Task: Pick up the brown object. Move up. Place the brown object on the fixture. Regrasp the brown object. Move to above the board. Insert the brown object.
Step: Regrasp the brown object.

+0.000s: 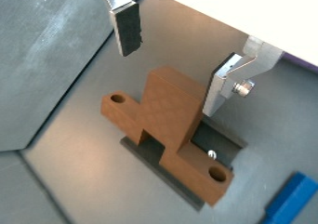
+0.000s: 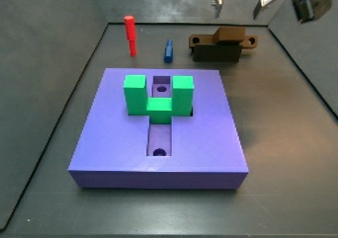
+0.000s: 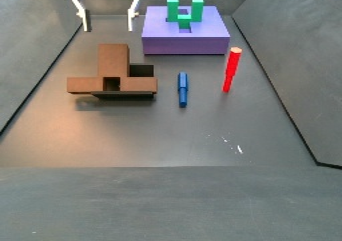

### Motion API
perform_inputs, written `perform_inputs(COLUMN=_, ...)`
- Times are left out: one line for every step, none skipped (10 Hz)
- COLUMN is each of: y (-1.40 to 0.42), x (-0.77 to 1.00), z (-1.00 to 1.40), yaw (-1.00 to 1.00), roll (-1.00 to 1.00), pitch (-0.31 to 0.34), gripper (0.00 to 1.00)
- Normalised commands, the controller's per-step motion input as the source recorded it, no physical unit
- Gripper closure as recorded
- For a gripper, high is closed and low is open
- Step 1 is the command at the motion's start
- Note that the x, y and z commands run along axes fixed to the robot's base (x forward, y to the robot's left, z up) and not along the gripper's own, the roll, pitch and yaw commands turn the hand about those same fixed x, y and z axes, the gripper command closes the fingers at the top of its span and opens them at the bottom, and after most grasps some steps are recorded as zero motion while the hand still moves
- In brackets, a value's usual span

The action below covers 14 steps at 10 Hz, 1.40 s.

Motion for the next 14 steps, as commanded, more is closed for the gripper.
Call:
perform_inputs(y=-0.16, x=-0.08, z=-0.29, yaw=0.07, roll=1.00, pitch=-0.026, gripper=0.00)
perform_inputs(y=-0.18, x=0.00, z=-0.29, yaw=0.08, roll=1.00, pitch=-0.006, gripper=0.00)
perform_inputs(y=-0.02, x=0.00, z=-0.36, yaw=0.02, roll=0.69, pitch=0.000, gripper=0.00)
perform_inputs(y=0.10, x=0.01, z=-0.37, yaw=0.13, roll=0.23, pitch=0.000, gripper=0.00)
perform_inputs(y=0.00, x=0.24, z=-0.10, yaw=0.19, roll=0.03, pitch=0.006, gripper=0.00)
perform_inputs(y=0.00, x=0.18, z=-0.13, yaw=0.11, roll=0.02, pitch=0.023, gripper=0.00)
perform_inputs(y=0.05, x=0.11, z=-0.20, yaw=0.13, roll=0.00, pitch=0.000, gripper=0.00)
perform_inputs(y=0.02, x=0.21, z=-0.17, yaw=0.17, roll=0.00, pitch=0.000, gripper=0.00)
perform_inputs(y=0.07, x=0.15, z=-0.22, yaw=0.20, roll=0.00, pitch=0.000, gripper=0.00)
perform_inputs(y=0.05, x=0.16, z=-0.23, yaw=0.27, roll=0.07, pitch=0.000, gripper=0.00)
perform_inputs(y=0.00, x=0.21, z=-0.18, yaw=0.42, roll=0.30, pitch=0.000, gripper=0.00)
perform_inputs(y=0.00, x=0.11, z=-0.23, yaw=0.40, roll=0.21, pitch=0.000, gripper=0.00)
perform_inputs(y=0.00, x=0.14, z=-0.13, yaw=0.37, roll=0.32, pitch=0.000, gripper=0.00)
perform_inputs(y=0.00, x=0.18, z=-0.02, yaw=0.37, roll=0.51, pitch=0.000, gripper=0.00)
